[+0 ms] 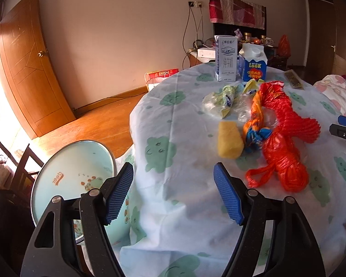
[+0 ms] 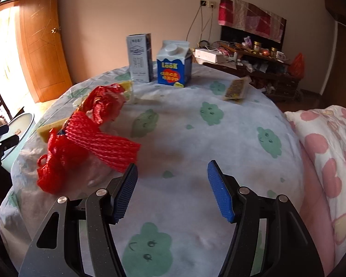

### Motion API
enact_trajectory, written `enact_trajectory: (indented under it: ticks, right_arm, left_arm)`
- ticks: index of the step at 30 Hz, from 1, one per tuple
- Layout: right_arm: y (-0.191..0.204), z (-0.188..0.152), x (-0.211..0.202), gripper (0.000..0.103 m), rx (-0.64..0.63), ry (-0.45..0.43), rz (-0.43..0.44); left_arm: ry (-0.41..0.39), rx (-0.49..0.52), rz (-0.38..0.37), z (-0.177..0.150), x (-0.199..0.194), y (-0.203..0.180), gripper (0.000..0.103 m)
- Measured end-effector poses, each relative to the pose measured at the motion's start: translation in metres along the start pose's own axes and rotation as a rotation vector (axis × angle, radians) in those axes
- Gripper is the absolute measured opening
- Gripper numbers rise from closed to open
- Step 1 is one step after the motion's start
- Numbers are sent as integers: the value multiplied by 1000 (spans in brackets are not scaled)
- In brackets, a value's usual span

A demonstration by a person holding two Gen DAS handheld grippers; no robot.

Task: Collect trash
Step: 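Grasp the yellow sponge with the left tool while the right tool grasps the red mesh net, then carry the yellow sponge and red mesh net over the bin with both tools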

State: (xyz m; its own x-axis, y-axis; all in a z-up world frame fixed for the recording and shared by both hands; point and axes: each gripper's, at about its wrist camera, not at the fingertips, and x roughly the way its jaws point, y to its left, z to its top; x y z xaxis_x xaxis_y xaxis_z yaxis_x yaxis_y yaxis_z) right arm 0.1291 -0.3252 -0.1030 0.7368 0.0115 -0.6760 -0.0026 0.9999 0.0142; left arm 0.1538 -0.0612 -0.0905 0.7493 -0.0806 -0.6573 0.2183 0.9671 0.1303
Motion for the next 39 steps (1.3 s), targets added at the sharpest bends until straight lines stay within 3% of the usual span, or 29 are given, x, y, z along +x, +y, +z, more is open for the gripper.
enact_trajectory:
  ticks: [9, 11, 14, 20, 23, 26, 39]
  right_arm:
    - [-28, -6, -2, 63, 106, -32, 17]
    - [-23, 2, 0, 63, 109, -49, 34]
    - [-9, 14, 3, 63, 101, -65, 72]
    - [32, 24, 26, 62, 48, 43, 158]
    - [45, 19, 32, 38, 26, 87, 232]
    - [54, 18, 25, 16, -7, 64, 242]
    - [100, 37, -25, 12, -127, -82, 241]
  left_arm:
    - [37, 30, -75, 18, 28, -47, 70]
    - [63, 28, -97, 18, 36, -50, 47]
    - [99, 24, -131, 16, 45, -48, 25]
    - [75, 29, -137, 10, 32, -30, 24]
    - [53, 11, -127, 7, 20, -13, 24]
    - [32, 2, -104, 2, 8, 2, 24]
    - [20, -79, 37, -31, -27, 89, 24]
